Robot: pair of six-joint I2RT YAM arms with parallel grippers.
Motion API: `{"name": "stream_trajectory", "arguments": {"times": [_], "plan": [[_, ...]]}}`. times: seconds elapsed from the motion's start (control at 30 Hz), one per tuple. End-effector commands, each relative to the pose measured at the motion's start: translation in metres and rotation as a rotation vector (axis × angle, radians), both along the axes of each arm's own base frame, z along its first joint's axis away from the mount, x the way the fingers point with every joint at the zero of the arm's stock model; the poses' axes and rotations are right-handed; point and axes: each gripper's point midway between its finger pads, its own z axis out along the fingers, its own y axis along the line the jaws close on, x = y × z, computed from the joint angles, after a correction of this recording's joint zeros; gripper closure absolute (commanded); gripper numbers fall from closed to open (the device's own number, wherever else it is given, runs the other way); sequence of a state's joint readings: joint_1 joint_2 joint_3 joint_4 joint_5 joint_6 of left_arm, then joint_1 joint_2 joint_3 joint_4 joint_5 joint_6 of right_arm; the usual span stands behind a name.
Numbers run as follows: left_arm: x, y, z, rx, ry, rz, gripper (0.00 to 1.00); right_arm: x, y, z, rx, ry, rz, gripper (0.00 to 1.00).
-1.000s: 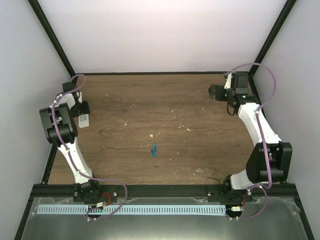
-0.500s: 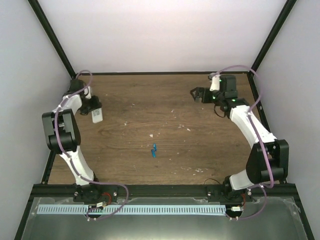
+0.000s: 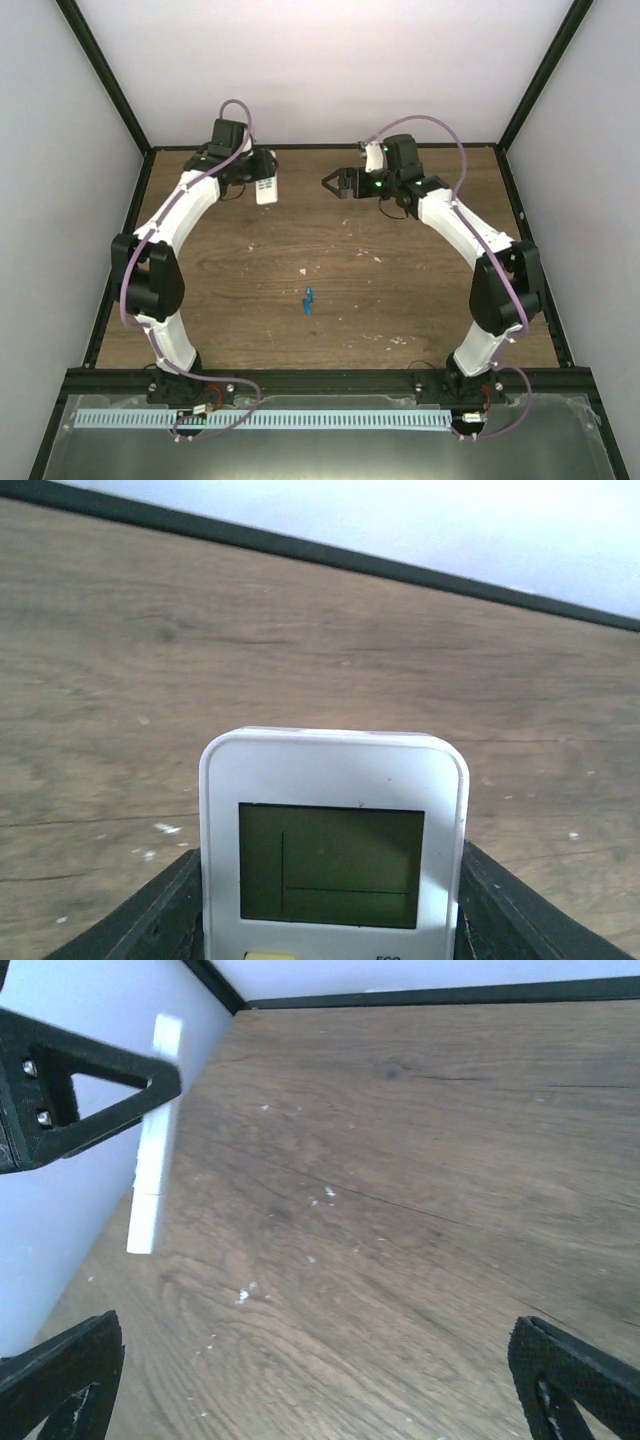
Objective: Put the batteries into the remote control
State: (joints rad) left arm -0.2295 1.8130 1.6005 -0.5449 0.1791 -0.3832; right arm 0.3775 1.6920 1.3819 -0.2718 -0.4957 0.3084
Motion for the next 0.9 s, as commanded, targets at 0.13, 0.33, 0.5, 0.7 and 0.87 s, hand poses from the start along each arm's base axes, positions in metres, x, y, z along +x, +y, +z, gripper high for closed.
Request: {"name": "stream_trajectory", "arguments": {"times": [0.13,0.33,0.5,0.7,0.87], "plan": [[-0.006,-0.058,0.043,-0.096,-0.042,0.053,0.84,-0.001,0.040,0.017,0.095,0.022,0.099,0.01],[-0.010,-0.074,0.056,-0.159,-0.053,0.076,0.86,-0.006,0.056,0.023,0.136,0.026,0.166,0.04],[-0.013,-0.079,0.061,-0.192,-0.047,0.075,0.87,-0.012,0.064,0.021,0.151,0.026,0.215,0.07],[-0.013,-0.082,0.064,-0.200,-0.050,0.074,0.90,-0.017,0.072,0.018,0.167,0.040,0.267,0.14],[-0.015,-0.085,0.064,-0.204,-0.049,0.074,0.92,-0.023,0.081,0.021,0.188,0.036,0.320,0.18]]}}
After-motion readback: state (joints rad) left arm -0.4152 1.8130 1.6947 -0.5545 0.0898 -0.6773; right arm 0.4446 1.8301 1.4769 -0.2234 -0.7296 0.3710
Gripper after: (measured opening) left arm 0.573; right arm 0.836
